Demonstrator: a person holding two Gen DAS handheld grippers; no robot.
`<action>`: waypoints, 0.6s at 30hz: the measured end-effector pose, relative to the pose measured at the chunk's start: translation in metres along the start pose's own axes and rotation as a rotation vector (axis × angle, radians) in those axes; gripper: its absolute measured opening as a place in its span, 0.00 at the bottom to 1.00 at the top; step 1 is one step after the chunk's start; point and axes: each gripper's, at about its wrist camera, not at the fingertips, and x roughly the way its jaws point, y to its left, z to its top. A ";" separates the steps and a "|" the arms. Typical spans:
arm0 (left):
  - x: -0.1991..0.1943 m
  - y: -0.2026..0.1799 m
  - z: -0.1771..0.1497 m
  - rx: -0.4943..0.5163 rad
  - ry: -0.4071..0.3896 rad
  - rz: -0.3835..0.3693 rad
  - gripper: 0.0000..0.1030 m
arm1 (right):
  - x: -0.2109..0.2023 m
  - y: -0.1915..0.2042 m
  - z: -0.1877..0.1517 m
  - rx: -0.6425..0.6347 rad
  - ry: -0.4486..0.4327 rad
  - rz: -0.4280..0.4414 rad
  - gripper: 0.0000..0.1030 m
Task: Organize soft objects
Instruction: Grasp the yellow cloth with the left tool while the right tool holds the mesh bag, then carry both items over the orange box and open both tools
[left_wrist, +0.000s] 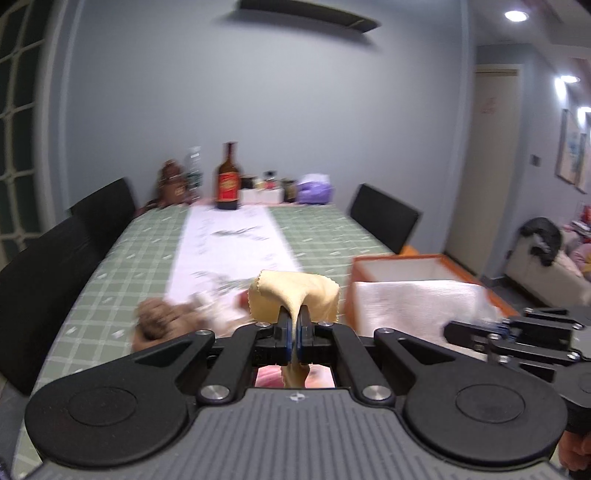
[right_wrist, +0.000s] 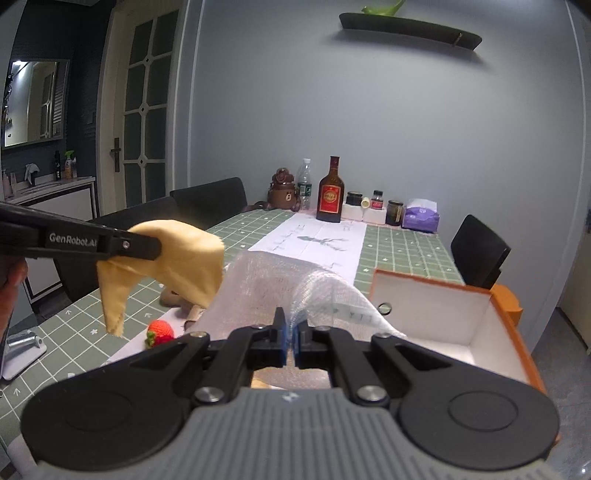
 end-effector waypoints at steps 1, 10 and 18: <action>0.002 -0.009 0.004 0.006 -0.003 -0.018 0.02 | -0.004 -0.006 0.004 -0.012 0.004 -0.008 0.00; 0.060 -0.101 0.022 0.134 0.129 -0.169 0.02 | -0.014 -0.077 0.020 -0.173 0.169 -0.163 0.00; 0.116 -0.174 0.016 0.310 0.294 -0.235 0.02 | 0.020 -0.152 0.013 -0.104 0.389 -0.084 0.00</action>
